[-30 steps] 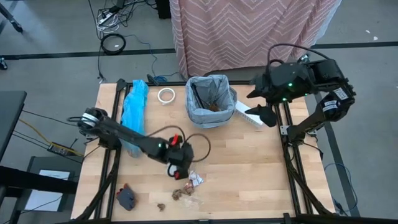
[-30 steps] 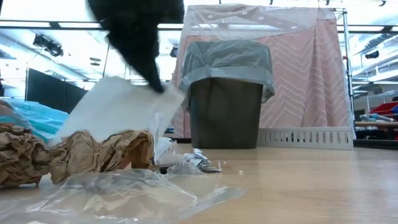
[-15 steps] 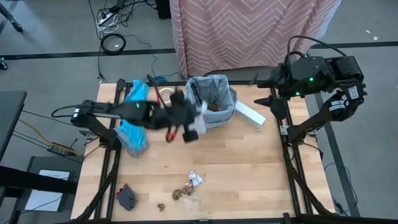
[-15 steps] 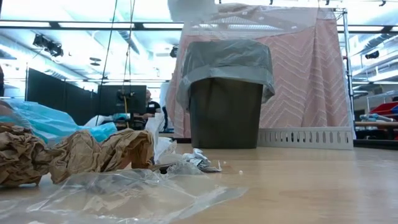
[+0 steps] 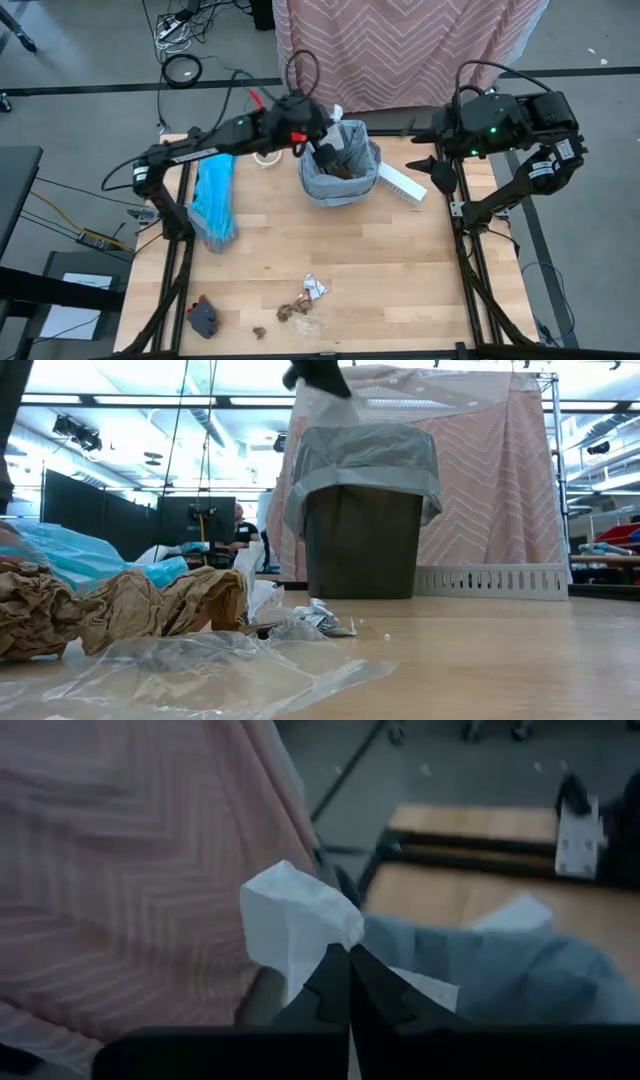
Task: Place trash/remove bag and relplace
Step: Put the white tissue into the trash bin, then put the brown napkin into the trash bin
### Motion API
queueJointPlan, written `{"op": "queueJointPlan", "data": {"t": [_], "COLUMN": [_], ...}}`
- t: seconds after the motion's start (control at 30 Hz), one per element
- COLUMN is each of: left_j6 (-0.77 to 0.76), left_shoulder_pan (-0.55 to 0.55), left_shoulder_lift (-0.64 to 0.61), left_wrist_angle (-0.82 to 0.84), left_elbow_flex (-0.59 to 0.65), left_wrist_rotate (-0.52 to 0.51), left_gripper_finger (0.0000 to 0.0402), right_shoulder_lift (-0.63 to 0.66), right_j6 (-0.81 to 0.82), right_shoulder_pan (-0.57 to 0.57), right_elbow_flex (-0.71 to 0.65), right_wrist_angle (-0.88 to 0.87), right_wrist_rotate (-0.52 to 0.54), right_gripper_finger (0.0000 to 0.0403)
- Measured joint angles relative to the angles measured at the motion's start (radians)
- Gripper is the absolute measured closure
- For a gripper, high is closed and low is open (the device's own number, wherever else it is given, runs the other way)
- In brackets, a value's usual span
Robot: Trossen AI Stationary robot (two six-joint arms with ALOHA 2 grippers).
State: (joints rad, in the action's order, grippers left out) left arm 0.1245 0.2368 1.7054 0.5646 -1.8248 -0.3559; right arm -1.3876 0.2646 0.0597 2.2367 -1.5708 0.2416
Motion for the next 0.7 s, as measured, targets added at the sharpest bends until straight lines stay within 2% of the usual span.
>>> {"op": "queueJointPlan", "data": {"t": [0.13, 0.23, 0.53, 0.63, 0.7], "left_j6": [0.031, 0.076, 0.175, 0.183, 0.126], "left_shoulder_pan": [0.002, -0.002, 0.000, -0.002, -0.010], "left_shoulder_lift": [0.073, 0.106, 0.100, 0.093, 0.095], "left_wrist_angle": [0.006, 0.027, 0.068, 0.114, 0.168], "left_elbow_flex": [0.000, 0.001, -0.035, -0.067, -0.095], "left_wrist_rotate": [0.066, 0.168, 0.386, 0.412, 0.408], "left_gripper_finger": [0.0396, 0.0387, 0.0304, 0.0277, 0.0263], "right_shoulder_lift": [0.000, 0.000, 0.000, 0.000, -0.001], "right_j6": [0.012, 0.013, -0.024, -0.032, -0.032], "right_shoulder_pan": [0.000, 0.000, 0.000, 0.000, 0.000], "right_elbow_flex": [-0.024, -0.039, -0.079, -0.086, -0.087], "right_wrist_angle": [0.000, 0.000, 0.000, -0.001, 0.000], "right_wrist_rotate": [-0.007, -0.021, -0.089, -0.089, -0.090], "right_gripper_finger": [0.0110, 0.0110, 0.0106, 0.0105, 0.0106]}}
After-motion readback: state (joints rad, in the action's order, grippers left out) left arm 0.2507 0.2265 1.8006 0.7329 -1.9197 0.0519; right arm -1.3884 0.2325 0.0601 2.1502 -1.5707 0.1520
